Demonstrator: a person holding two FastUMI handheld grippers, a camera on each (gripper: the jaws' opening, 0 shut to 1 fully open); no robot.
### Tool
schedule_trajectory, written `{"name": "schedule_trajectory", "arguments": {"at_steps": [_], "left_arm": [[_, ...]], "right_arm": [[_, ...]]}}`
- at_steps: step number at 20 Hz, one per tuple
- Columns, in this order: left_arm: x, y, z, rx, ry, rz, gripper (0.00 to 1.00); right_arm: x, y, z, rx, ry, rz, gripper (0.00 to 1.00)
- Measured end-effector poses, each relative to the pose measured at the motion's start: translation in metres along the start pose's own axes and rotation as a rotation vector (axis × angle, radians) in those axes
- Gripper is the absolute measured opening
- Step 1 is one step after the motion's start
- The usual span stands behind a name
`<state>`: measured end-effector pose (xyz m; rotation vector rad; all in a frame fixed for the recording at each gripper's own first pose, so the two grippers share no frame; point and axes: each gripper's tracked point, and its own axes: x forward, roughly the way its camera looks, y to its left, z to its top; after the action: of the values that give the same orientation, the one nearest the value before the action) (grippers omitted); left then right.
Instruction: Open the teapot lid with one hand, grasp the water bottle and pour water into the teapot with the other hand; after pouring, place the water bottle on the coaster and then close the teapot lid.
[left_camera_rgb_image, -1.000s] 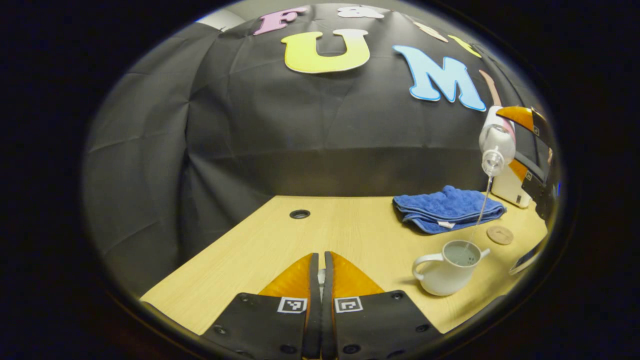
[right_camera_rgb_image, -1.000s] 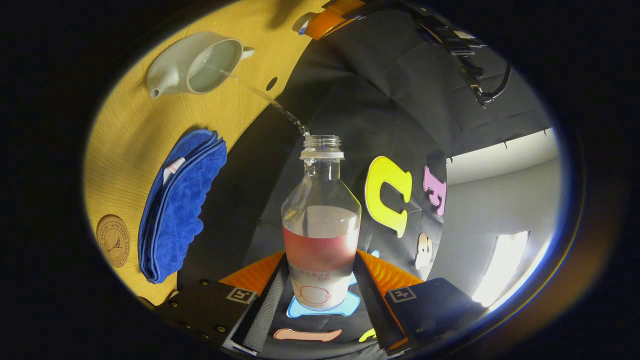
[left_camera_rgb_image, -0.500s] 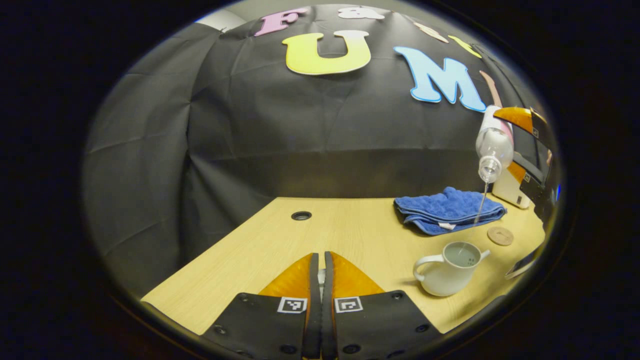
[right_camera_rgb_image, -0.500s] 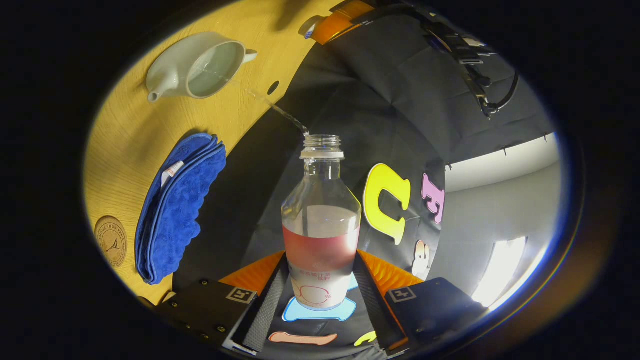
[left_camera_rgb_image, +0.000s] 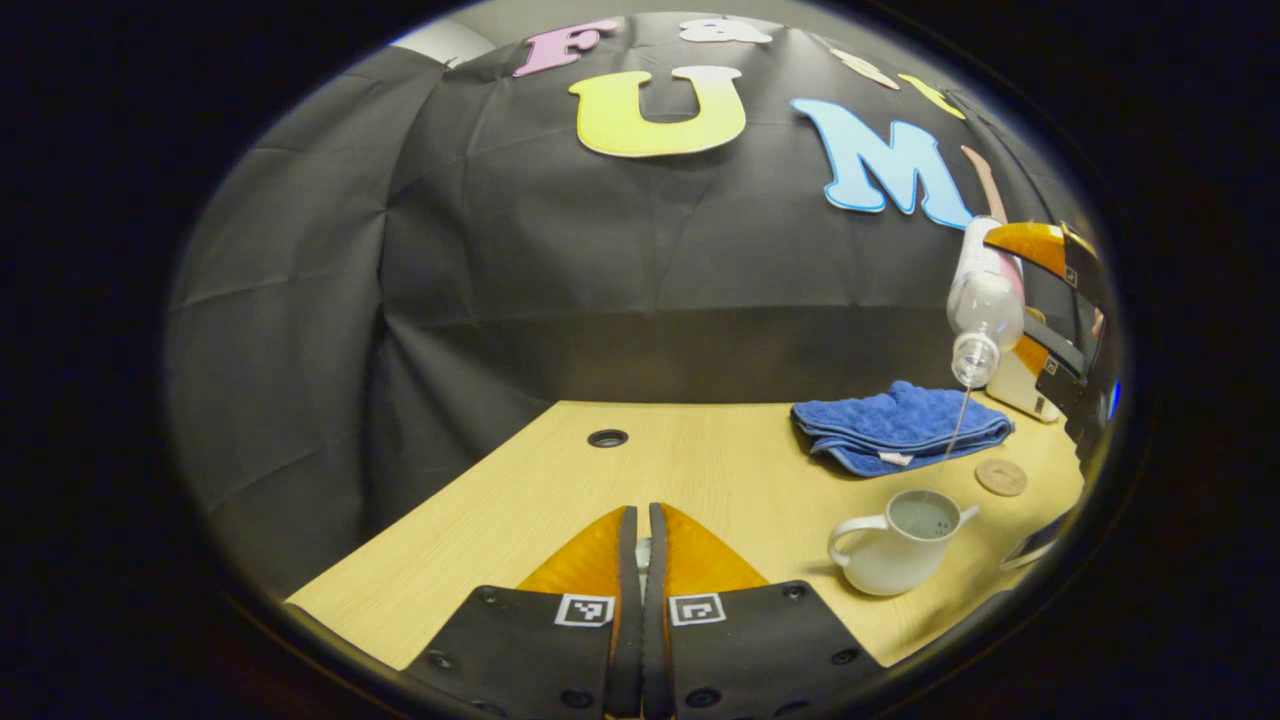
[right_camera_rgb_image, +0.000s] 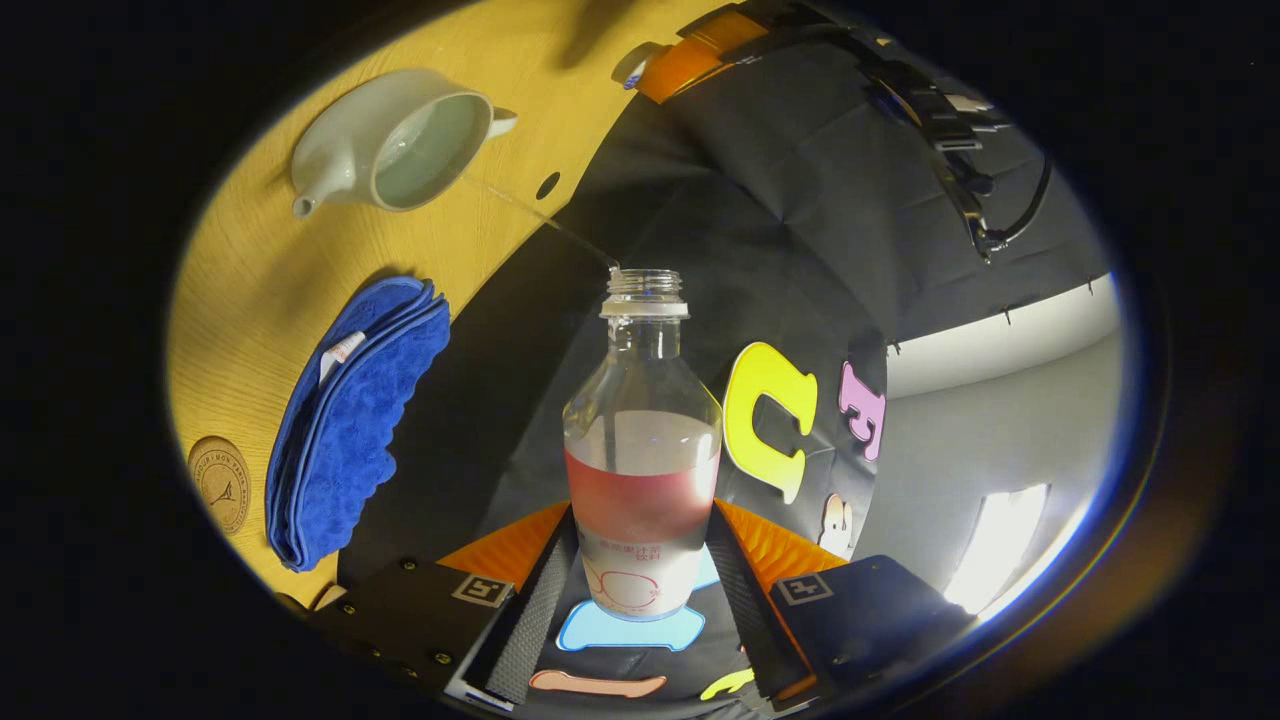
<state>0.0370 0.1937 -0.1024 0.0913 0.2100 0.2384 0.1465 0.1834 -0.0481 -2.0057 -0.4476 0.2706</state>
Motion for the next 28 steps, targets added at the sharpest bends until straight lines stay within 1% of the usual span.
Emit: {"name": "schedule_trajectory", "arguments": {"at_steps": [2,8,15,23,28], "left_arm": [[-0.002,0.001,0.004,-0.006,-0.011,-0.001,0.07],[-0.007,0.011,0.012,-0.010,-0.038,0.021,0.07],[-0.007,0.014,0.014,-0.019,-0.044,0.024,0.07],[-0.004,0.016,0.009,-0.011,-0.032,0.028,0.06],[-0.002,0.016,0.006,-0.008,-0.023,0.026,0.06]], "right_arm": [[-0.002,-0.001,0.003,0.003,-0.002,0.001,0.80],[-0.002,-0.012,0.014,-0.020,-0.040,-0.029,0.80],[-0.003,-0.020,0.017,-0.015,-0.043,-0.044,0.80],[-0.001,-0.017,0.011,-0.072,-0.056,-0.039,0.80],[0.001,-0.022,0.005,-0.122,-0.060,-0.074,0.80]]}}
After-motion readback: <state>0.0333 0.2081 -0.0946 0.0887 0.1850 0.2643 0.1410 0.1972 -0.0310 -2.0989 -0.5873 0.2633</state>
